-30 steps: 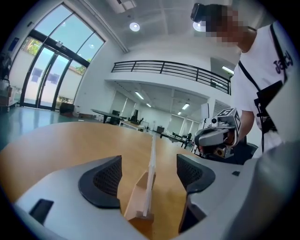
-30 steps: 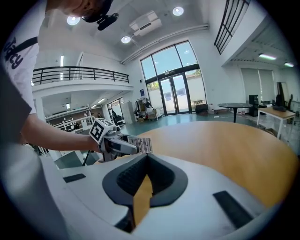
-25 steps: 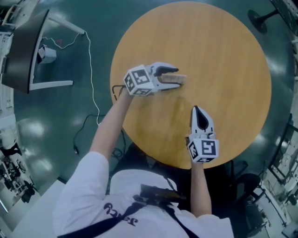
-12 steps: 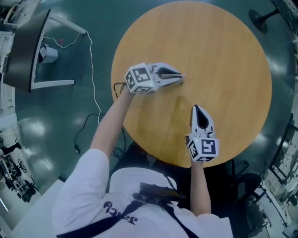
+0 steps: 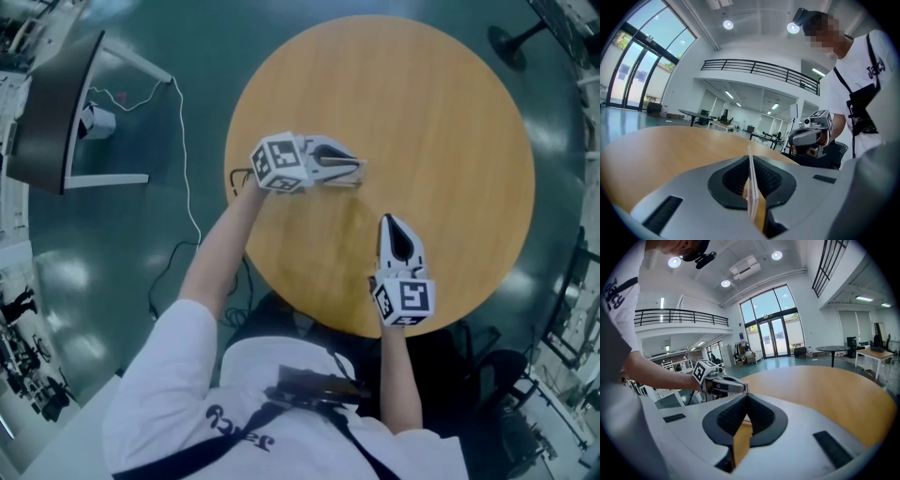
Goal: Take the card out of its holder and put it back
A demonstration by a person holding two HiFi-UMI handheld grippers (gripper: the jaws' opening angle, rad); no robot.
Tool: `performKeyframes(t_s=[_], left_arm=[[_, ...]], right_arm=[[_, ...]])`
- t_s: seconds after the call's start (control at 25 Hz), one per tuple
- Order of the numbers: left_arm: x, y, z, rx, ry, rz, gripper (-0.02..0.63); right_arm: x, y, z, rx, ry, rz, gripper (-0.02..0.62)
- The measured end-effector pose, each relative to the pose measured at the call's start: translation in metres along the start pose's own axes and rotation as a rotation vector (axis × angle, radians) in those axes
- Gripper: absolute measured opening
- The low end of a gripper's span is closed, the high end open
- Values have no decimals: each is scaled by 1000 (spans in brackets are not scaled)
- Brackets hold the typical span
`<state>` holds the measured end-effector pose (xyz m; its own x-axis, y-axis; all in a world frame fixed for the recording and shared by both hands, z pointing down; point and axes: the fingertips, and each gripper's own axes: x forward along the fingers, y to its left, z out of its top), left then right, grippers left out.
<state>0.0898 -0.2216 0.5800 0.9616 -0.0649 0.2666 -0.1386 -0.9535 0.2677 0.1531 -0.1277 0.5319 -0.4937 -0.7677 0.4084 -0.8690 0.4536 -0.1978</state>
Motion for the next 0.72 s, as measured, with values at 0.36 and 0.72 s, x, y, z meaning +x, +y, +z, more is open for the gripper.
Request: performKeyframes(t_s=[0.36, 0.72], left_arm=[[-25, -3, 50, 88, -10, 24, 29], [-73, -19, 85, 45, -52, 245, 29]], right_arm=[[-17, 26, 22, -32, -74, 2, 21], [-37, 55, 51, -73, -172, -30, 21]])
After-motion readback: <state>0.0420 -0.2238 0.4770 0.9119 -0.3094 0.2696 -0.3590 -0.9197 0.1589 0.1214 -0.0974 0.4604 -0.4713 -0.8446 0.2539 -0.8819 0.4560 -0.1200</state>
